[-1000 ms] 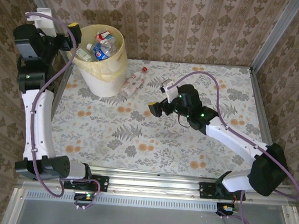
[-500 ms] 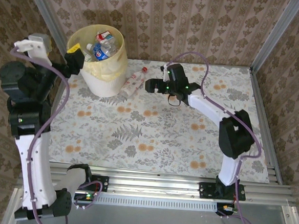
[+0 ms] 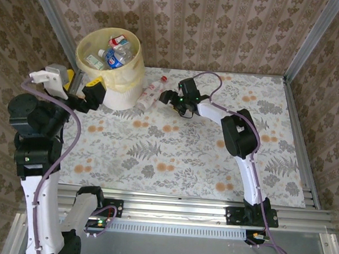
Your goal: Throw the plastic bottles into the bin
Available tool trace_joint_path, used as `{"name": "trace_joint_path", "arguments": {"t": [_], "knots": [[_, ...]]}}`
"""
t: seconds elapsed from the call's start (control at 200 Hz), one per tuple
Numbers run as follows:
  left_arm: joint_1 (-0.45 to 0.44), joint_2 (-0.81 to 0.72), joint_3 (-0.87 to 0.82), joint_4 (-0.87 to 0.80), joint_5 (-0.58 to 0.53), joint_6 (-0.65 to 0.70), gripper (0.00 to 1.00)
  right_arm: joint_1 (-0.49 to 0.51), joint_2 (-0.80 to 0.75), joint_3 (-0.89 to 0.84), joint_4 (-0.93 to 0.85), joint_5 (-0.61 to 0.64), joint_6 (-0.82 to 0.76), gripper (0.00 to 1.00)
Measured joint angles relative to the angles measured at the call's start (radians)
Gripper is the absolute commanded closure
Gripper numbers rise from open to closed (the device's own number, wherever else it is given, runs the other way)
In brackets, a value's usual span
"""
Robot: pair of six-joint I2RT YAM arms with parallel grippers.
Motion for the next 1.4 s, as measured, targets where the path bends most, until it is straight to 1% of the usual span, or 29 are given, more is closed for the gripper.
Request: {"name": "trace_joint_path", "arguments": {"t": [0.12, 0.22, 0.44, 0.595, 0.75, 0.965, 1.135, 1.35, 1.4], "knots": [[-0.001, -0.017, -0.003, -0.027, -0.002, -0.003, 0.00, 0.000, 0.061, 0.050, 0.024, -0.010, 0.064, 0.20], [-0.001, -0.029, -0.004, -0.050, -0.008, -0.003, 0.00, -0.002, 0.104, 0.108, 0.085, -0.014, 0.117, 0.23], [-0.001, -0.035, -0.010, -0.068, -0.024, -0.003, 0.00, 0.004, 0.226, 0.257, 0.164, -0.035, 0.210, 0.27], [-0.001, -0.035, -0.017, -0.070, -0.039, -0.003, 0.00, 0.014, 0.303, 0.361, 0.172, -0.045, 0.264, 0.29], [-0.001, -0.035, -0.021, -0.079, -0.051, -0.002, 0.00, 0.023, 0.367, 0.452, 0.171, -0.052, 0.313, 0.34], [-0.001, -0.035, -0.022, -0.092, -0.061, 0.002, 0.00, 0.023, 0.419, 0.520, 0.169, -0.059, 0.375, 0.49], [-0.001, -0.035, -0.023, -0.098, -0.061, 0.002, 0.00, 0.024, 0.442, 0.546, 0.170, -0.067, 0.383, 0.61], [-0.001, -0.044, -0.046, -0.098, -0.061, 0.000, 0.00, 0.034, 0.448, 0.541, 0.180, -0.085, 0.389, 0.73], [-0.001, -0.046, -0.057, -0.097, -0.061, -0.005, 0.00, 0.040, 0.448, 0.533, 0.188, -0.090, 0.389, 0.74]]}}
